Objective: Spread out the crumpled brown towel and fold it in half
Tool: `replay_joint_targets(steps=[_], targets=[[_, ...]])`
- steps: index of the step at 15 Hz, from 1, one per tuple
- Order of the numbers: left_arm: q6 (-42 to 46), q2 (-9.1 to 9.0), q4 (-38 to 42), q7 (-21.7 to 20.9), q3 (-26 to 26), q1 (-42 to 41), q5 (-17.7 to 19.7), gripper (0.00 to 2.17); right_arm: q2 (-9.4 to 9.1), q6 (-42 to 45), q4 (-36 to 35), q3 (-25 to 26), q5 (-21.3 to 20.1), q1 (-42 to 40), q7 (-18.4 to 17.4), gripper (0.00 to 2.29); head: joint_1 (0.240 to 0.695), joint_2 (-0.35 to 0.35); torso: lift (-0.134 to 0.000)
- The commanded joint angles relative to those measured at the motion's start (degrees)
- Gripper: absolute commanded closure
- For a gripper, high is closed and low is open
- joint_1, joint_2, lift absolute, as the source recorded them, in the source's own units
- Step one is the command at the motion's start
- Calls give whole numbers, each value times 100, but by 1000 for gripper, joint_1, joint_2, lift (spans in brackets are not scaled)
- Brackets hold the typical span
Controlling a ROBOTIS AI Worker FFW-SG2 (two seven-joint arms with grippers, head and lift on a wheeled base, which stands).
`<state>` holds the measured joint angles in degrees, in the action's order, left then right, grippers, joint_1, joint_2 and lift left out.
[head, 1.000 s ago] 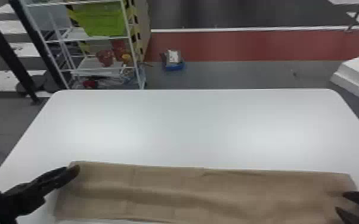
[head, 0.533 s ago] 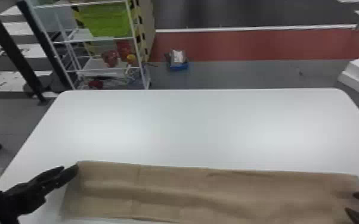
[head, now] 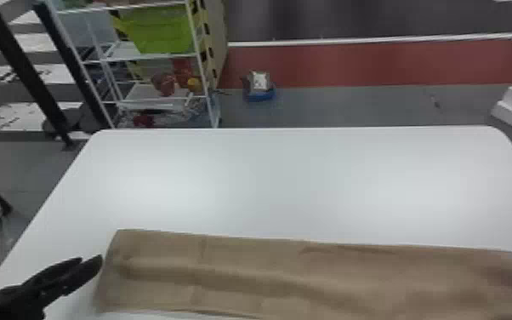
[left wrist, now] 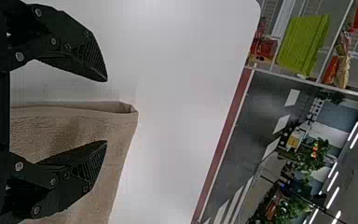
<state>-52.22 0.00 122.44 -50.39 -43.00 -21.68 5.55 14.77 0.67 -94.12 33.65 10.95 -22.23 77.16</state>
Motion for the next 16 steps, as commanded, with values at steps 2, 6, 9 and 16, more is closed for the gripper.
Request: replay_joint_targets(steps=[2, 6, 9, 16], targets=[[-171, -15, 175, 2, 64, -275, -28, 495, 26, 7, -1, 1, -5, 8, 0, 583, 695, 100, -124], [-136, -15, 166, 125, 266, -372, -256, 495, 44, 7, -1, -16, -5, 43, 18, 583, 695, 90, -124], [-136, -15, 228, 143, 389, -503, -459, 495, 97, 95, 95, -7, 48, 43, 36, 579, 695, 86, -124], [-13, -15, 193, 205, 512, -521, -775, 505, 123, 166, 131, -7, 100, 43, 62, 579, 695, 79, -124]])
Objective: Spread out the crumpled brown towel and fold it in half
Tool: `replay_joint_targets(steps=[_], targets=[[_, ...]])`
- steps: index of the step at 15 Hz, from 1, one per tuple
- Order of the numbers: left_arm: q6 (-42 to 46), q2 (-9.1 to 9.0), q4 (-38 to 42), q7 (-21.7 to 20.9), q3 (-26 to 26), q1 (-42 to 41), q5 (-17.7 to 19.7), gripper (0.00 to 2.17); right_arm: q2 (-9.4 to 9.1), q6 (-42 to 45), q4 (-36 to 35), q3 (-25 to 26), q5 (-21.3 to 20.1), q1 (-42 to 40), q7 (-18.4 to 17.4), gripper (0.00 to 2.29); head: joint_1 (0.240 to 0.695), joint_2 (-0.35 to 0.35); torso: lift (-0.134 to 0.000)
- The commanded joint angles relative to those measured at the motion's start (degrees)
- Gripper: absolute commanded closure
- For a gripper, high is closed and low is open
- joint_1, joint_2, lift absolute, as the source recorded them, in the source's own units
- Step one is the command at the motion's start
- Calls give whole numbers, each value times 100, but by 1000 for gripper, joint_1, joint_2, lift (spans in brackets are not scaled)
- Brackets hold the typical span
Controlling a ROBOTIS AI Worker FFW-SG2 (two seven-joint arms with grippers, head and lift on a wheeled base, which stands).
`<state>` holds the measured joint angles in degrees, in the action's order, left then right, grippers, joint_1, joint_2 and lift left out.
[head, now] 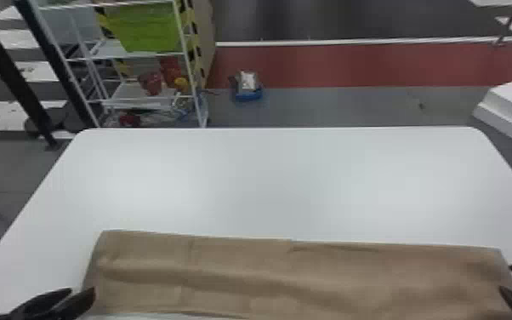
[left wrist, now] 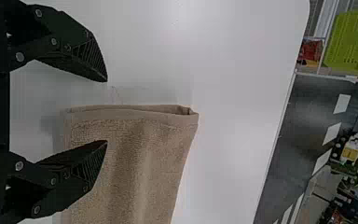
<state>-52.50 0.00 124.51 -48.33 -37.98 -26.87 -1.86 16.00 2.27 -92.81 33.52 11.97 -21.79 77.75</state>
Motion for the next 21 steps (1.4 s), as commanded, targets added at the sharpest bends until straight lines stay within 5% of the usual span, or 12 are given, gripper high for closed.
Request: replay_joint_targets(steps=[1, 2, 4, 6, 14, 15, 18, 21], targets=[[16, -15, -32, -10, 28, -3, -69, 515, 0, 5, 0, 5, 7, 0, 4, 579, 695, 80, -124], [16, -15, -50, -18, 72, -3, -157, 583, 0, 5, 0, 5, 7, 0, 4, 579, 695, 80, -124], [-2, -15, -59, -27, 80, -11, -210, 1285, 0, 5, 9, -4, 7, 0, 4, 579, 695, 80, -124], [-2, -15, -23, -71, 1, -11, -192, 1666, 0, 23, 17, -12, 7, 9, -5, 579, 695, 81, -124], [-178, -15, 47, -185, -289, 68, -271, 1663, 18, 58, 132, -21, -19, 79, -5, 576, 695, 112, -124], [-195, -15, 47, -185, -315, 77, -263, 1521, 18, 58, 132, -21, -10, 79, -5, 572, 695, 116, -124], [-301, -15, 187, -264, -438, 77, -122, 93, -9, 40, 79, -21, 51, 61, 12, 572, 695, 125, -124], [-283, -15, 346, -203, -632, 85, -43, 12, -53, 23, -18, -12, 130, 9, 21, 572, 695, 134, -124]])
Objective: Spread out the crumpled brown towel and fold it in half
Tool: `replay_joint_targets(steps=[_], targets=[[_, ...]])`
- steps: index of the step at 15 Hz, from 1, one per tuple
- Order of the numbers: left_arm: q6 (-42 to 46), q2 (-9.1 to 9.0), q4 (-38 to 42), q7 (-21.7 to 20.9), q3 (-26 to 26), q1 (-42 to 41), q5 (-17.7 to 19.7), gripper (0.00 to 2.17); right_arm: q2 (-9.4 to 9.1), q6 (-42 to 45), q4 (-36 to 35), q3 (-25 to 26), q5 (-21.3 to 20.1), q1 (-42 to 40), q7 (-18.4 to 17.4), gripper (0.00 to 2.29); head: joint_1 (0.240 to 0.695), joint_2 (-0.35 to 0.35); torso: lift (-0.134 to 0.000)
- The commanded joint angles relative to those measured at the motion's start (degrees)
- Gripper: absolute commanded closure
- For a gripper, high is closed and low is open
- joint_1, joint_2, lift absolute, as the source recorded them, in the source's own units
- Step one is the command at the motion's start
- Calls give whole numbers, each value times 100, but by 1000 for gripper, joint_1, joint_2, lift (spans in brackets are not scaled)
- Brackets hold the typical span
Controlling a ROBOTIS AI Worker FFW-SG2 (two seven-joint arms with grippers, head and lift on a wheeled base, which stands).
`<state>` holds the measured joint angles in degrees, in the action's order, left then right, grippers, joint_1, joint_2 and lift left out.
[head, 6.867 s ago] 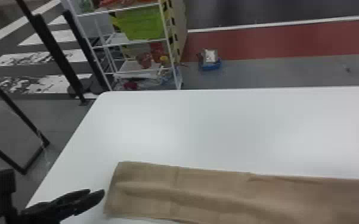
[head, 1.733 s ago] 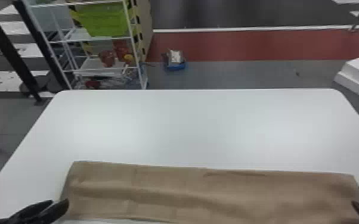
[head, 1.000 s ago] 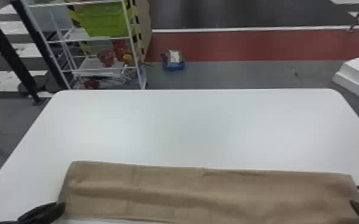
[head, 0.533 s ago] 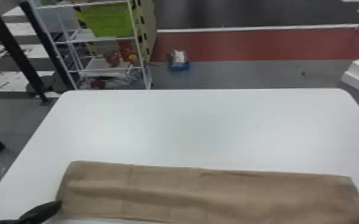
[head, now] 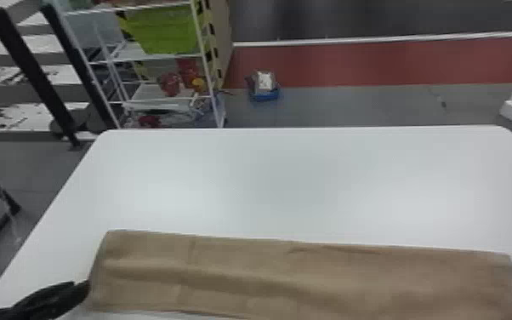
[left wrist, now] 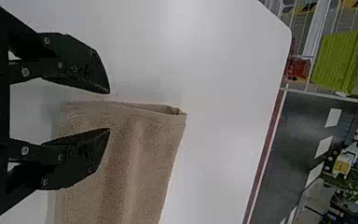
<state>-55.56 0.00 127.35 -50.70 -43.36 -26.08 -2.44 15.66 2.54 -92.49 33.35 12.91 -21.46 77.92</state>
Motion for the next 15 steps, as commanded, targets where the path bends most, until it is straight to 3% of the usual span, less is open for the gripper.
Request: replay_joint_targets(steps=[1, 2, 5, 9, 11, 12, 13, 14, 15], targets=[[23, -15, 71, 69, -164, 24, 16, 16, -19, -4, -50, 5, 54, -34, -5, 572, 695, 142, -124], [75, -15, 97, 95, -269, 50, 42, 19, -19, -39, -76, 14, 107, -34, 4, 572, 695, 153, -124], [75, -15, 308, -248, -691, 33, 1079, 33, -151, -127, -287, -74, 195, -69, 4, 572, 695, 191, -124], [-48, -15, 449, -494, -102, -117, 1457, 221, -415, -479, -630, -434, 81, -25, -5, 653, 695, 166, -124], [-30, -15, 396, -494, 390, -143, 1281, 333, -573, -567, -762, -716, -16, -7, -5, 1092, 695, 151, -124], [-12, -15, 361, -485, 645, -161, 1158, 400, -626, -725, -823, -883, -78, 37, -5, 1430, 695, 144, -124], [23, -15, 352, -388, 856, -196, 1097, 805, -705, -742, -823, -1023, -174, 98, -5, 1666, 695, 141, -124], [111, -15, 352, -292, 1084, -248, 1018, 1281, -766, -742, -823, -1050, -201, 142, -14, 1683, 695, 137, -124], [269, -15, 352, -160, 1287, -319, 1009, 1555, -793, -742, -814, -1058, -218, 169, -40, 1683, 695, 137, -124]])
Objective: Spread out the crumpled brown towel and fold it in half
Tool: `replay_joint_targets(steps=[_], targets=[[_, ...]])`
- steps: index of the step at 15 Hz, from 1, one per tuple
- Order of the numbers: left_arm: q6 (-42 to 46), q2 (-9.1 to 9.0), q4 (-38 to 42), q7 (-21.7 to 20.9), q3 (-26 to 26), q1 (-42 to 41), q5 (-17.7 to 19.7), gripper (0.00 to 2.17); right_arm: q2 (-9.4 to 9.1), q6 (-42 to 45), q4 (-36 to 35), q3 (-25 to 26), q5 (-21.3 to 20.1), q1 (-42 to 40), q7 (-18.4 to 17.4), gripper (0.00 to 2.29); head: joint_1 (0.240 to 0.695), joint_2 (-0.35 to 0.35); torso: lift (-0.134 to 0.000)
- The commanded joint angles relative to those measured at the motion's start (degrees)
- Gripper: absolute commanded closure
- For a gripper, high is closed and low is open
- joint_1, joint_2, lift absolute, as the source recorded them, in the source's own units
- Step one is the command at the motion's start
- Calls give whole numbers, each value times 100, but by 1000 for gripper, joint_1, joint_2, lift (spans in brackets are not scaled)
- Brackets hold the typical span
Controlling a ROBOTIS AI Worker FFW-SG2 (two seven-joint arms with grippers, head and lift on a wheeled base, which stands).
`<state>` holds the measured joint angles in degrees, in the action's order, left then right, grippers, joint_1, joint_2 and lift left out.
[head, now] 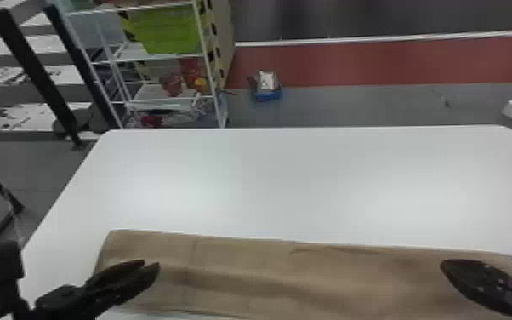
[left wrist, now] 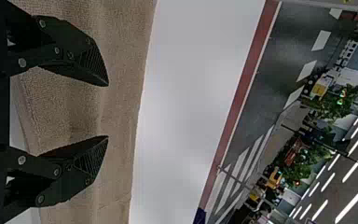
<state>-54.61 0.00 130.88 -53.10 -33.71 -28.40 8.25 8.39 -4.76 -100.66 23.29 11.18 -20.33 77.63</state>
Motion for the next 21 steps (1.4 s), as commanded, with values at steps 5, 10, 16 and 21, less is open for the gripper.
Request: replay_joint_targets(steps=[5, 10, 16, 21], targets=[[1176, -15, -415, 362, 892, -175, -315, 1629, -110, 6, 81, -70, -143, 108, -55, 1683, 695, 83, -124], [1316, -15, -907, 643, 1209, -96, -851, 1629, -127, 58, 152, -184, -143, 152, -64, 1679, 695, 70, -124], [1527, -15, -854, 670, 1112, -105, -737, 1625, -145, 58, 143, -175, -99, 170, -64, 1679, 695, 95, -124], [1457, -15, -335, 599, 813, -210, -280, 1625, -118, 76, 152, 335, -20, 196, -64, 1679, 695, 71, -124]])
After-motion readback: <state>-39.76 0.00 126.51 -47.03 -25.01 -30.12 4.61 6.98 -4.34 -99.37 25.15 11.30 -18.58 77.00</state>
